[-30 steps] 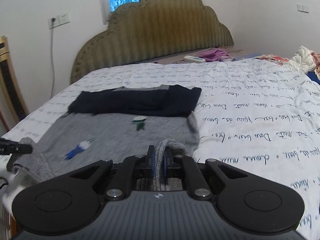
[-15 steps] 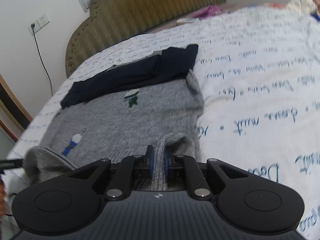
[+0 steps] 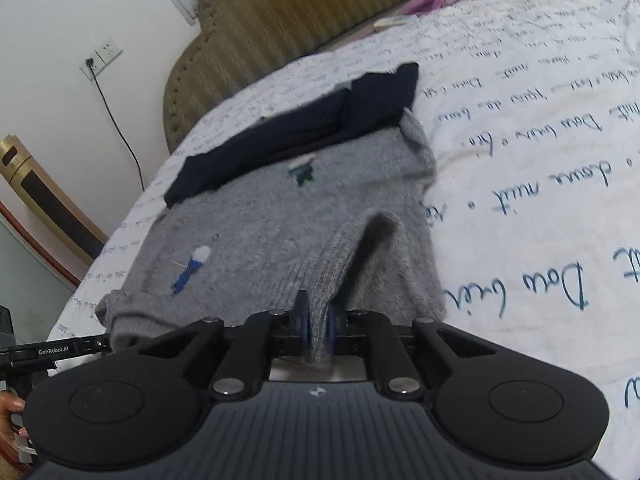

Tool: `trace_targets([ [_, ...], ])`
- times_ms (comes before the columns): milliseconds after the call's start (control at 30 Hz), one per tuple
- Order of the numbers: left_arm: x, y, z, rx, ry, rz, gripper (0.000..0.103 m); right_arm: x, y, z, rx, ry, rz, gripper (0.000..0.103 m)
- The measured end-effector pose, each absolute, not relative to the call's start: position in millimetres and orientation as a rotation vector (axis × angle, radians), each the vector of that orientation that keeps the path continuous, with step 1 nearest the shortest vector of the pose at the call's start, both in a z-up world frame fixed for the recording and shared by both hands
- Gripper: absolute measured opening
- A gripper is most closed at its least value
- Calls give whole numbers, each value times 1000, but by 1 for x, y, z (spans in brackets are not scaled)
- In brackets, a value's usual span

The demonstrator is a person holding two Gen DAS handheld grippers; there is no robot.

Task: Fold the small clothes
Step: 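Lift the held hem with both tools and fold it toward the navy sleeves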

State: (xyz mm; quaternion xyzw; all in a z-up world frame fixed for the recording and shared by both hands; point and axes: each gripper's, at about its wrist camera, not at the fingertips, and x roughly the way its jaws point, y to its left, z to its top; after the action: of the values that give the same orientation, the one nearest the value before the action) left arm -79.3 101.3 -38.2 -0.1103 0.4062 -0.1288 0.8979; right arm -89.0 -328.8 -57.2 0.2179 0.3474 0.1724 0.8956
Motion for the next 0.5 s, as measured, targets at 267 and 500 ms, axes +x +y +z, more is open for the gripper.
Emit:
trace_targets([
  [267,-82,94,14,-164,687,-233,12,-90,-320,-8,407,557,372,6],
  [500,-65,86,51,-112,616,-198,10,-72,-313,24,336,440,313,6],
])
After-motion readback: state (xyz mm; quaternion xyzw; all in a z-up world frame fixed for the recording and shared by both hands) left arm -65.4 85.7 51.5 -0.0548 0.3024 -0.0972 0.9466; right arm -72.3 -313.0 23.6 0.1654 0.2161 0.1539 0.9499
